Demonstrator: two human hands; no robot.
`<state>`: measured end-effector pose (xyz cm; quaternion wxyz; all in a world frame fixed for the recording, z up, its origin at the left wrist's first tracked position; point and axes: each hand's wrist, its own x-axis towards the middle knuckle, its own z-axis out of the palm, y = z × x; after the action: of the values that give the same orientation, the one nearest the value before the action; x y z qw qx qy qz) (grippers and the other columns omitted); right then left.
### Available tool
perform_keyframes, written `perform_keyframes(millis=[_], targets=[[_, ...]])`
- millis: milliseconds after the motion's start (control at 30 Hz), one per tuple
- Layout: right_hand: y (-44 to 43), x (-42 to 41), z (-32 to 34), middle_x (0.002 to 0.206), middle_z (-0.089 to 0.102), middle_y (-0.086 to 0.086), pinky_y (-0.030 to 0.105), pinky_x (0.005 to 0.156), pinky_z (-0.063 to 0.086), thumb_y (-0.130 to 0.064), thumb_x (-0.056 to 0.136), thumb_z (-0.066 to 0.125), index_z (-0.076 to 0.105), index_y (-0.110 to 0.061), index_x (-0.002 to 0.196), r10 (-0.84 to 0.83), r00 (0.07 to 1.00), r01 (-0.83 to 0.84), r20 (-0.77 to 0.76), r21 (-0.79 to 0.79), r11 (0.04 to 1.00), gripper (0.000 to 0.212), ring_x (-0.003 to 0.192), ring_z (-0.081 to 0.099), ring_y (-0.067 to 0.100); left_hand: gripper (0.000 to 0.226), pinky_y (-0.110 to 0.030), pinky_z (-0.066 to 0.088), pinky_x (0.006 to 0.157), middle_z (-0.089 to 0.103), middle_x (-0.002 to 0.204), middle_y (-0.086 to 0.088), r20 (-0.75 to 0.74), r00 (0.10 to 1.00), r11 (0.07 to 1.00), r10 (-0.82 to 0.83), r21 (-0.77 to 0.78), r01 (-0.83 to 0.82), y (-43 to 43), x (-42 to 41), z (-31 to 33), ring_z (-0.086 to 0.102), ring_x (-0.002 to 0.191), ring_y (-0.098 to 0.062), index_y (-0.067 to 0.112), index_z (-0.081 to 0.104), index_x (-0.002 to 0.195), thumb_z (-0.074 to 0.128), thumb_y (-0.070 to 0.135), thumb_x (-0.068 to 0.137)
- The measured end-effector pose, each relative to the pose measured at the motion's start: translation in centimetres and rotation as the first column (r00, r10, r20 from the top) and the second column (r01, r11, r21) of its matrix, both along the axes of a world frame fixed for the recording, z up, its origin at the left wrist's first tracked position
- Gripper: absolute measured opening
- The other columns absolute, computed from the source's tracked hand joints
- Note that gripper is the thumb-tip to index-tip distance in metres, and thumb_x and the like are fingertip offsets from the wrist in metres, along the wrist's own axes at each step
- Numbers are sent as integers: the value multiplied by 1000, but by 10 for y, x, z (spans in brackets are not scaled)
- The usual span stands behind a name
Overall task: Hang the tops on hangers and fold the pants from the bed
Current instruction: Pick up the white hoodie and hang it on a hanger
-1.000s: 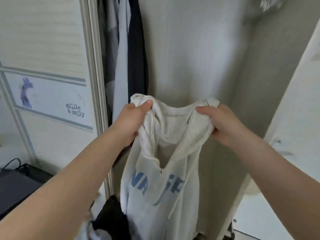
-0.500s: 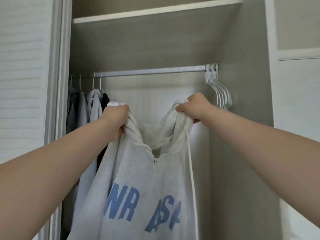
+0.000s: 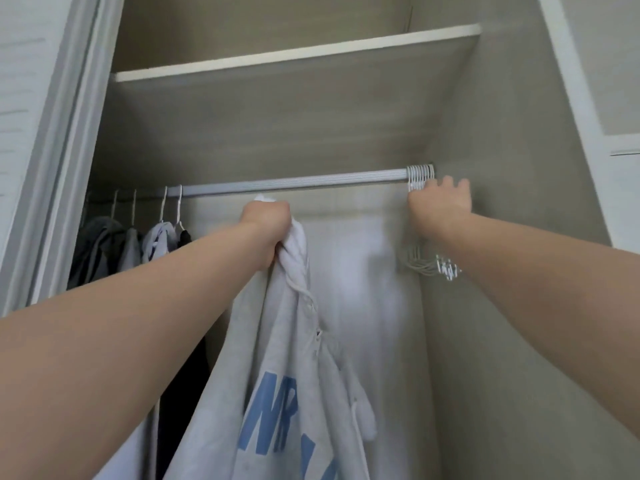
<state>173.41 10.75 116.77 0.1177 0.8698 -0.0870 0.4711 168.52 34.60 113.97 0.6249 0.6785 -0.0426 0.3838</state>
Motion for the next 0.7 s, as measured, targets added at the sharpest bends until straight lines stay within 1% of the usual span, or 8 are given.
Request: perform_keyframes(millis=[33,133,267,333,433,500,567,700], targets=[[-3,7,-1,145,46,12,43,106,29,-14,96,47,53,-19,139,-14,1000,14,-8,-17,1000,44,134,39,34,2,-25,43,71,53,82,-3,-5,1000,1000,16,8,-16,0,3,1,57,85,-24,19,48,97,47,20,98],[-10,22,-2,145,48,13,45,106,32,-12,96,49,54,-18,138,-20,1000,21,8,-40,999,44,134,42,35,15,-25,42,72,56,94,-7,-10,999,1000,31,0,-31,7,11,3,55,90,-24,20,49,112,46,18,98],[-18,33,3,136,57,15,44,105,36,-4,93,50,59,-12,131,7,998,-6,57,-19,1000,40,129,50,36,54,-22,36,60,61,130,-8,32,998,998,55,-4,-55,13,16,4,61,105,-24,14,37,150,46,18,97],[-21,36,6,131,59,16,43,103,38,-4,92,50,61,-11,126,35,995,-36,95,7,999,36,125,54,37,56,-23,38,63,63,119,-4,27,998,998,61,-10,-61,14,18,5,59,98,-22,16,34,153,47,19,98],[-21,37,11,133,54,19,44,103,38,-7,94,50,58,-8,128,95,984,-108,151,77,991,35,126,50,39,42,-26,40,74,50,83,4,13,997,997,72,6,-72,12,18,5,51,91,-21,15,47,141,47,21,99],[-18,34,14,133,52,20,45,101,38,-6,95,49,57,-5,129,121,975,-140,184,94,986,35,126,48,40,8,-25,38,68,46,79,2,-7,996,996,89,4,-89,10,14,1,49,88,-22,18,55,103,48,20,99],[-17,32,14,132,53,20,44,100,39,-6,95,49,56,-5,130,140,974,-159,178,97,982,36,126,49,40,15,-23,34,62,43,77,1,5,997,997,75,-4,-75,9,9,-3,45,83,-20,18,44,83,47,18,98],[-23,30,8,138,53,19,41,101,38,-9,94,53,54,-8,134,118,990,-126,84,110,986,40,129,49,38,8,-23,31,58,39,74,2,19,996,996,90,0,-90,10,1,-10,41,72,-18,22,52,100,47,17,97]])
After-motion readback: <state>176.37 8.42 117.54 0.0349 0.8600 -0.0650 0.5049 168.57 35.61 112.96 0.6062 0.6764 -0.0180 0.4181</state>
